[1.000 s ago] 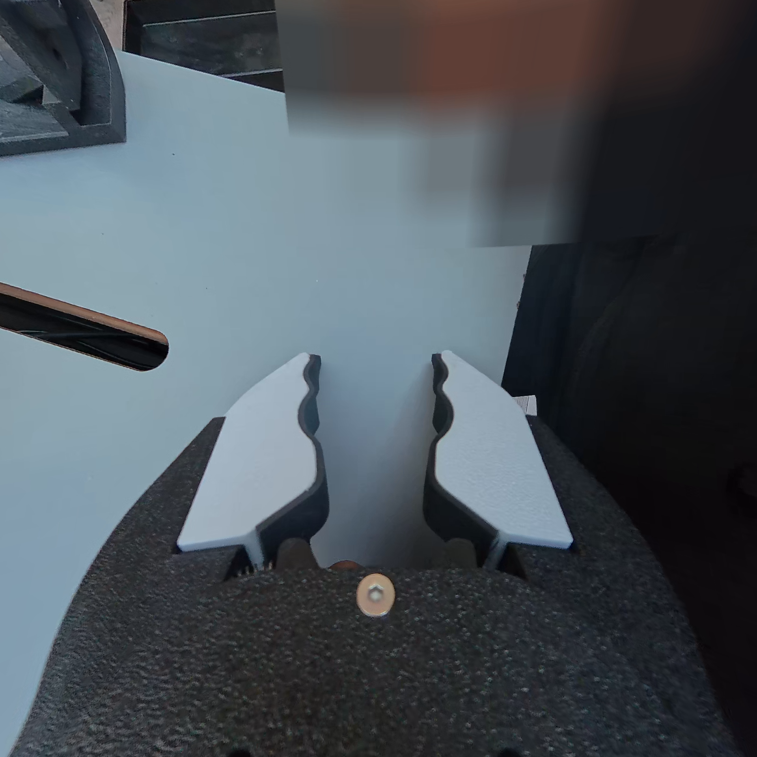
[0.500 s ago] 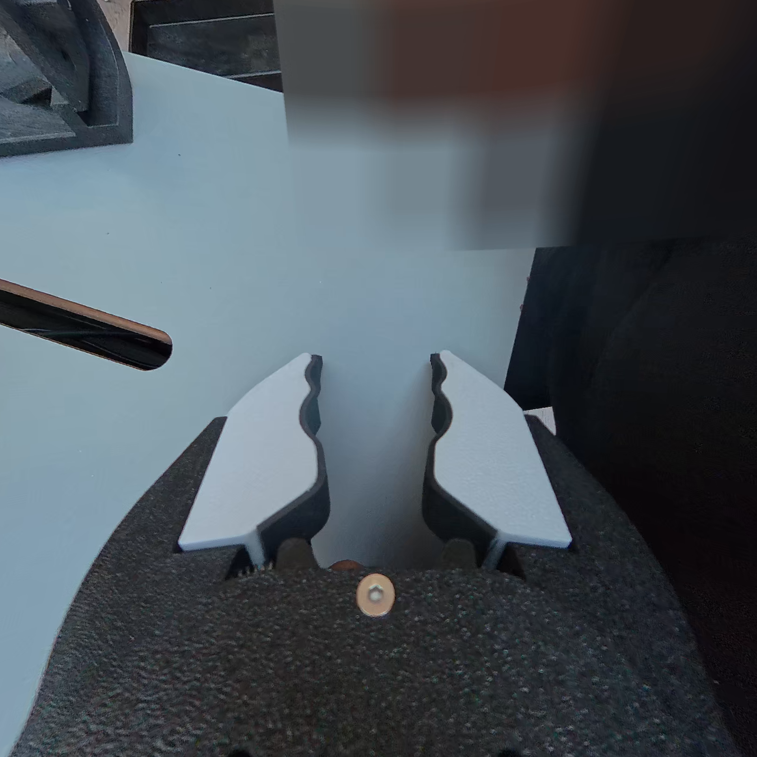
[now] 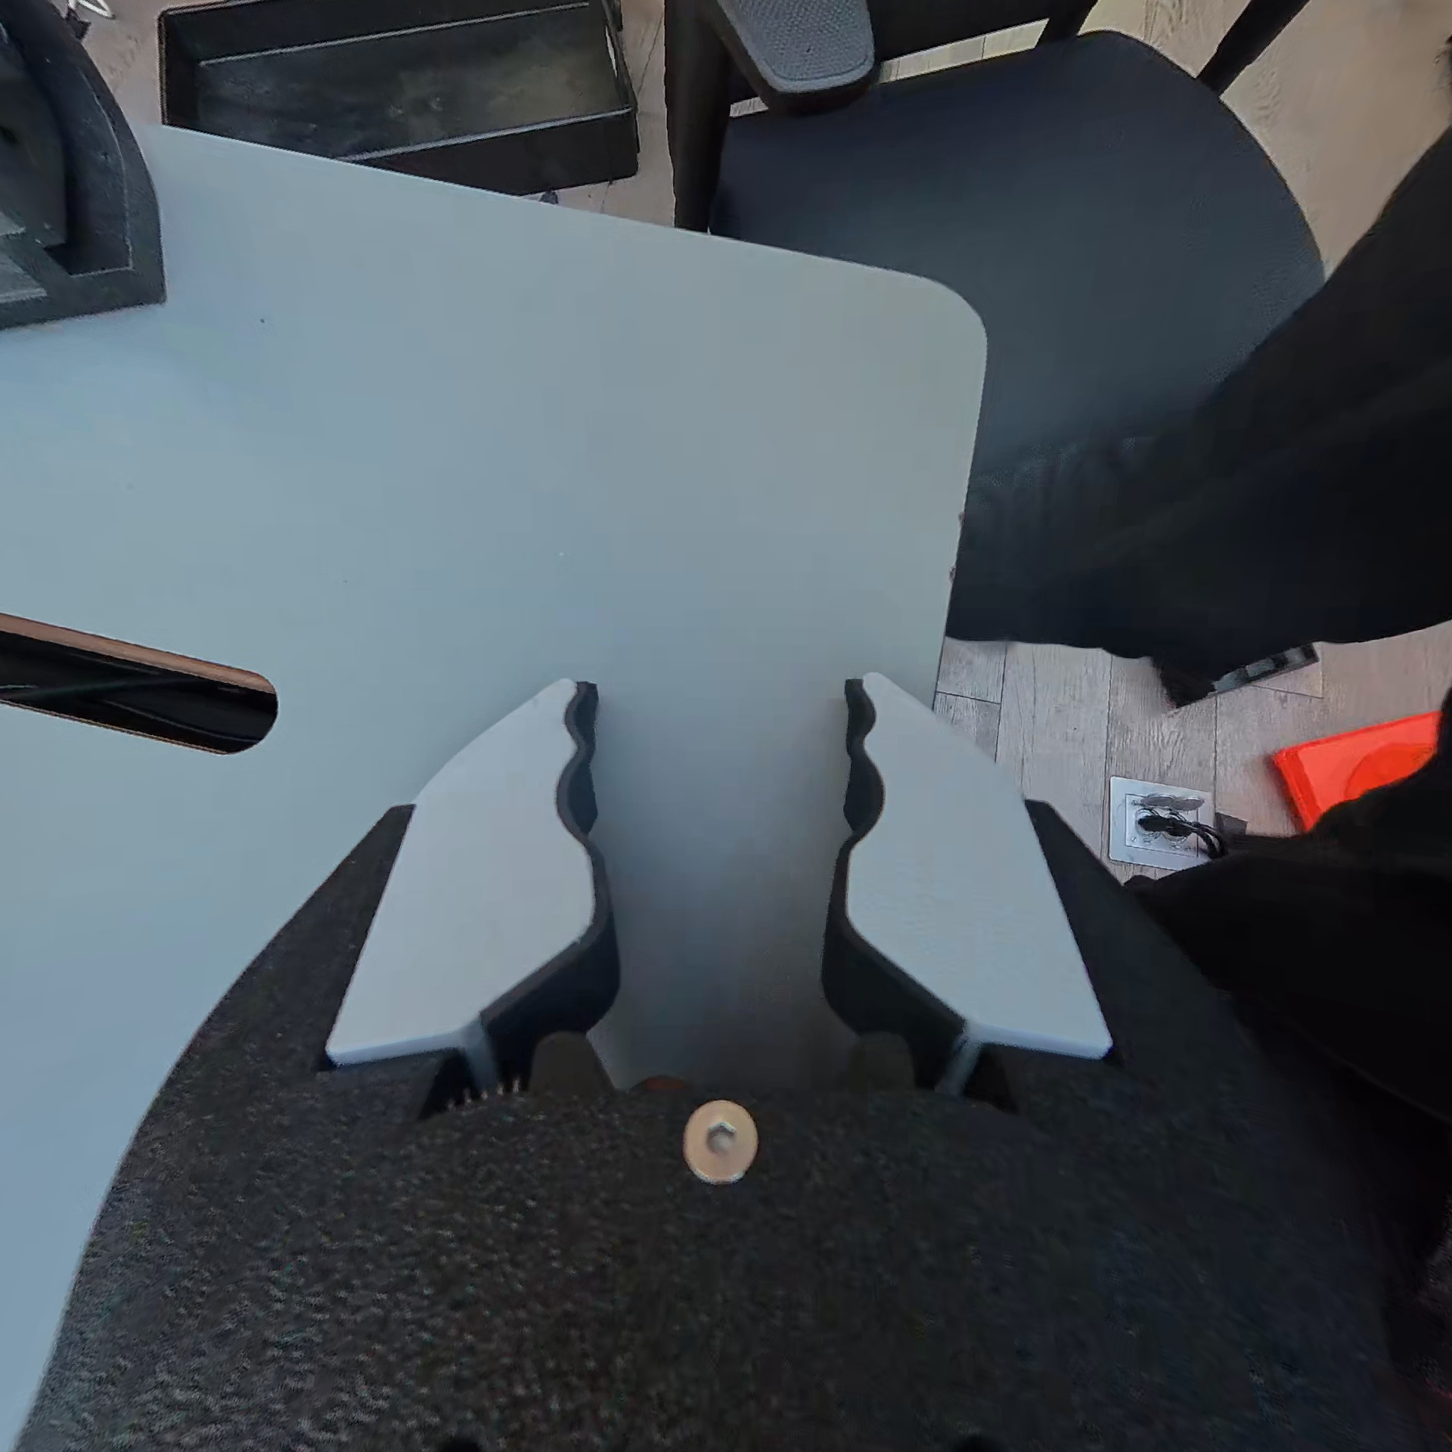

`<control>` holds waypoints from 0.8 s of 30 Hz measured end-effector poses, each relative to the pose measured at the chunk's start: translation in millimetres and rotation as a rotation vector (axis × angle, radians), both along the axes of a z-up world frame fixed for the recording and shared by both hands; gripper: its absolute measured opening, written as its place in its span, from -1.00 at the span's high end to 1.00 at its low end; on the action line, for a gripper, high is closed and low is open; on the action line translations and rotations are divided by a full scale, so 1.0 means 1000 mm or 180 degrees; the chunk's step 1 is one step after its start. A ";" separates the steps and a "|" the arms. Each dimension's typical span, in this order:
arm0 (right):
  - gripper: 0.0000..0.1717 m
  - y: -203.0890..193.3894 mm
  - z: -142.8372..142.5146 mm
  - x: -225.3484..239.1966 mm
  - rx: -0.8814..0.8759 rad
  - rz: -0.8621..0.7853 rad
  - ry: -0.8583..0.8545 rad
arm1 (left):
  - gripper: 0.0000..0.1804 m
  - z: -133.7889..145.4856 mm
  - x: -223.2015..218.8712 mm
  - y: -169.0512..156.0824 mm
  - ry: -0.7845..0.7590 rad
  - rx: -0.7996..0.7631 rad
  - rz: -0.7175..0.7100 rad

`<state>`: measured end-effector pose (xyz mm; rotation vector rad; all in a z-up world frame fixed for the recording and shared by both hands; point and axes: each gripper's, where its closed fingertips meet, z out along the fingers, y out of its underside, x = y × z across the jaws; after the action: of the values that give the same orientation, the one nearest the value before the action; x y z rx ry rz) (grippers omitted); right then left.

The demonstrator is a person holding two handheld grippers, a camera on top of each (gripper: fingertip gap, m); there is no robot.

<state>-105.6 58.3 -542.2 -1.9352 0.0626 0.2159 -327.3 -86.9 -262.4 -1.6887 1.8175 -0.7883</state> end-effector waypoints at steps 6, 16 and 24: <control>0.84 -0.068 0.161 0.013 -0.0042 -0.0129 -0.0438 | 0.32 0.009 -0.002 -0.006 -0.0177 -0.0128 -0.0142; 0.85 -0.159 0.373 -0.054 0.0219 -0.0138 -0.1236 | 0.32 0.049 -0.087 -0.056 -0.0984 -0.0424 0.0051; 0.85 -0.055 0.449 -0.301 0.0839 0.0811 -0.1128 | 0.32 0.050 -0.251 -0.076 -0.1338 -0.0366 0.0606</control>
<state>-406.7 3.0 -93.5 -1.6882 -0.4289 0.0432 -577.9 -163.3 -212.5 -1.5896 1.3291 -1.0853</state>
